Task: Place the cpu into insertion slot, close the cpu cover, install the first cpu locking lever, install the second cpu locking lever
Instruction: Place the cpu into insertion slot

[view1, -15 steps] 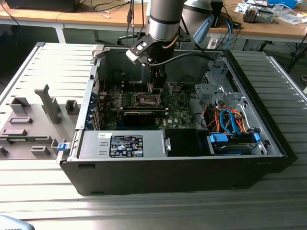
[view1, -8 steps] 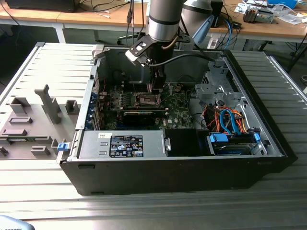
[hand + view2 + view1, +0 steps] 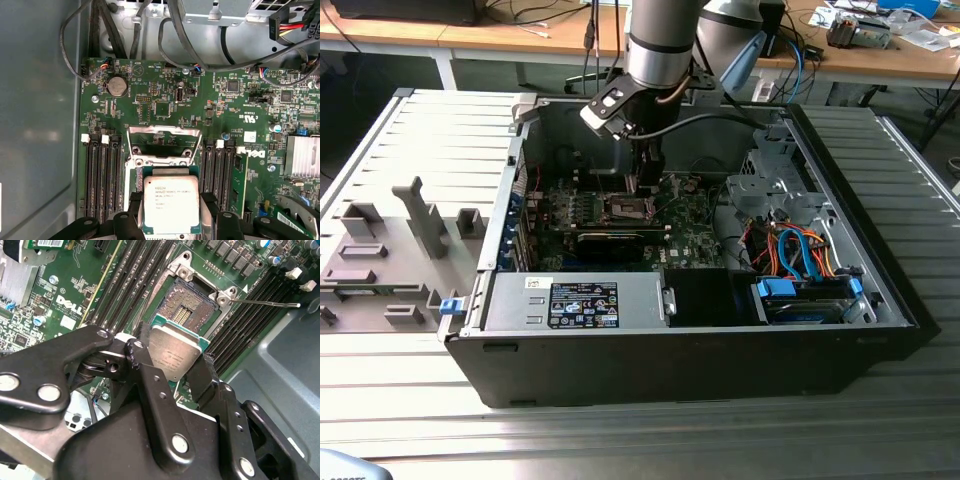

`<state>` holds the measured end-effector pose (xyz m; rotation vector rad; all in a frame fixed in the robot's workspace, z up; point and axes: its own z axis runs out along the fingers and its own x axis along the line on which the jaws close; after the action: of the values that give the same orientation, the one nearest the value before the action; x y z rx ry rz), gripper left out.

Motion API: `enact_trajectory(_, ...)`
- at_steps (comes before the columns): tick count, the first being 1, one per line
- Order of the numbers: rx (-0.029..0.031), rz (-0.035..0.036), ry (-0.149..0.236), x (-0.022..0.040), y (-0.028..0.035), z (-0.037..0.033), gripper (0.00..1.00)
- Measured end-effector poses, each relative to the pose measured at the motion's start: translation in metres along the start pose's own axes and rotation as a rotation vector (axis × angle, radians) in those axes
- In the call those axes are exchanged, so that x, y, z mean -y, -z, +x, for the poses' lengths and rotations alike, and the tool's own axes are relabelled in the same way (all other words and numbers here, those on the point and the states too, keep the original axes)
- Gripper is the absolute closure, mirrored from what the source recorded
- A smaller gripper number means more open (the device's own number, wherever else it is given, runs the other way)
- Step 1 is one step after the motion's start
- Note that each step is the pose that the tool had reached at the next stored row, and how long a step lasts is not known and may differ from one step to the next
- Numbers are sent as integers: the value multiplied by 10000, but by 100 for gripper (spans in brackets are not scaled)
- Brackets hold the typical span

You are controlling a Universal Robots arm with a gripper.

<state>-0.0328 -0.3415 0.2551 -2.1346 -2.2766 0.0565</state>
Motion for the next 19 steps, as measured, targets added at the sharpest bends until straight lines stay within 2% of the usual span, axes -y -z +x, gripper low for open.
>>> enact_trajectory(19,0,0,-1,18,-37,2,45)
